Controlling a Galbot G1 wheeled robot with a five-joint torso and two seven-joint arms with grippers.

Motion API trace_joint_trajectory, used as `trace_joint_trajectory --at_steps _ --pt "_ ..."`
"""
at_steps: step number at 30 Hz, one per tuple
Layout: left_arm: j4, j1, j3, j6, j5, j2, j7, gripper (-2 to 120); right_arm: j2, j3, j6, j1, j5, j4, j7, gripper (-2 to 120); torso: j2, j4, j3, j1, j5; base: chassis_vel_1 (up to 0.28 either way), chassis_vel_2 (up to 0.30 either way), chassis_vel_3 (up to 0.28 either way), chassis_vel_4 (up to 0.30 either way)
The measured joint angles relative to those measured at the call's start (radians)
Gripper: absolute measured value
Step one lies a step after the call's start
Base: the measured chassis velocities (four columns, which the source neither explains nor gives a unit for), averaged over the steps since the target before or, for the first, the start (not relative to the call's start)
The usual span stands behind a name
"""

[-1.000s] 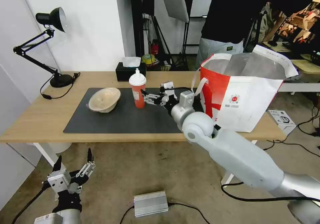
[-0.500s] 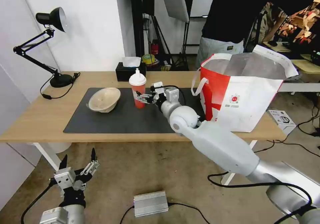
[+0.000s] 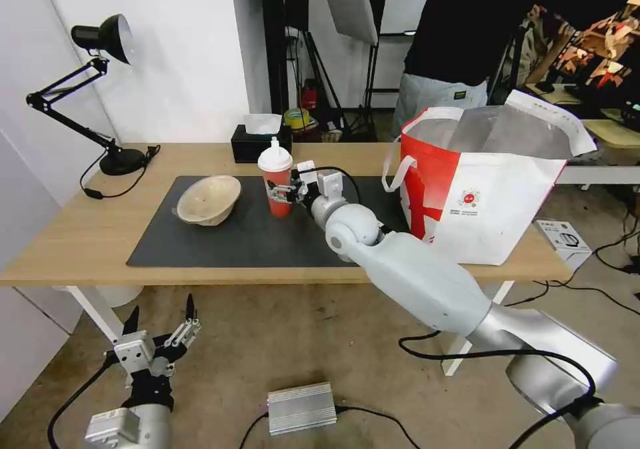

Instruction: Pick up the trash from the table and place it into the takeout bag.

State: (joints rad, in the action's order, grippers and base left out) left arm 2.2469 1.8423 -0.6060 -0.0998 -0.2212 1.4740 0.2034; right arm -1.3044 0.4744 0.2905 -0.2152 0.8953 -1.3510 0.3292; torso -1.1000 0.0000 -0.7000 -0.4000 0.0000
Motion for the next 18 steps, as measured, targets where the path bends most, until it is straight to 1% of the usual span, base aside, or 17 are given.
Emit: trace_joint_trajectory --at_steps 6,18 --pt "-0.009 -0.006 0.003 0.0 -0.01 -0.009 0.016 100 -0.026 0.0 -0.001 0.021 0.004 0.049 -0.012 100 0.0 0.0 0.0 0.0 -0.0001 0.0 0.0 0.0 0.0" --pt "-0.013 0.001 0.01 -0.003 -0.013 -0.011 0.013 100 -0.073 -0.014 -0.003 0.023 0.007 0.129 -0.042 100 0.0 0.0001 0.0 0.0 0.0 0.0 0.0 0.0 0.0"
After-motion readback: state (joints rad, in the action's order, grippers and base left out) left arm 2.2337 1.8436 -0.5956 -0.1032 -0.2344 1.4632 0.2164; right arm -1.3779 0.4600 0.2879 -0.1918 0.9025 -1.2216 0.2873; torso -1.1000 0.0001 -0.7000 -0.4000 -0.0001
